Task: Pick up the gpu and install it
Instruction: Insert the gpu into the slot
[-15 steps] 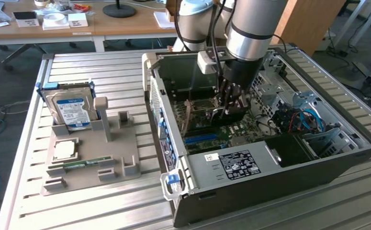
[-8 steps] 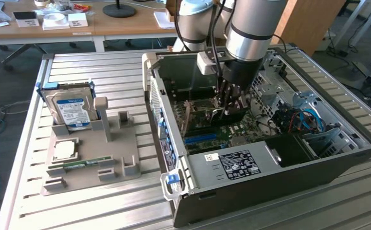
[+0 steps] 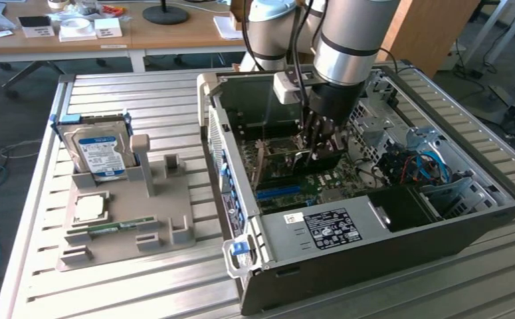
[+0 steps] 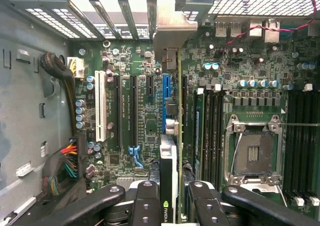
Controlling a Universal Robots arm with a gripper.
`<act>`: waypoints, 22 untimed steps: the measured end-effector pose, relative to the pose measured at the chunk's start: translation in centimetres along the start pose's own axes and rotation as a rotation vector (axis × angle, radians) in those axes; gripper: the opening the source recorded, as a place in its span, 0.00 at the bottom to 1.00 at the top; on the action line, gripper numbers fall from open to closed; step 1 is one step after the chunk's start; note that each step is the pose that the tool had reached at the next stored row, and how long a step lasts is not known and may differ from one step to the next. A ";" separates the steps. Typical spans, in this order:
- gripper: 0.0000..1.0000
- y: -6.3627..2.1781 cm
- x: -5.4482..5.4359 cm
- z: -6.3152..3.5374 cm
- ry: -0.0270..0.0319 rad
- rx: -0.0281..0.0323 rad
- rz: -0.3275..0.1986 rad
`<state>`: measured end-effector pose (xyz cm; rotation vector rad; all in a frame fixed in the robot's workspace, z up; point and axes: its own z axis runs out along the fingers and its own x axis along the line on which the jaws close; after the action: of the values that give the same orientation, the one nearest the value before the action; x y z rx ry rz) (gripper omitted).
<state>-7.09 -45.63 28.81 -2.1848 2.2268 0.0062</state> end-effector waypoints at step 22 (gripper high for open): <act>0.27 0.66 0.3 0.38 0.0001 0.0027 -0.001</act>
<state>-7.74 -45.92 28.41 -2.1845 2.2246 0.0030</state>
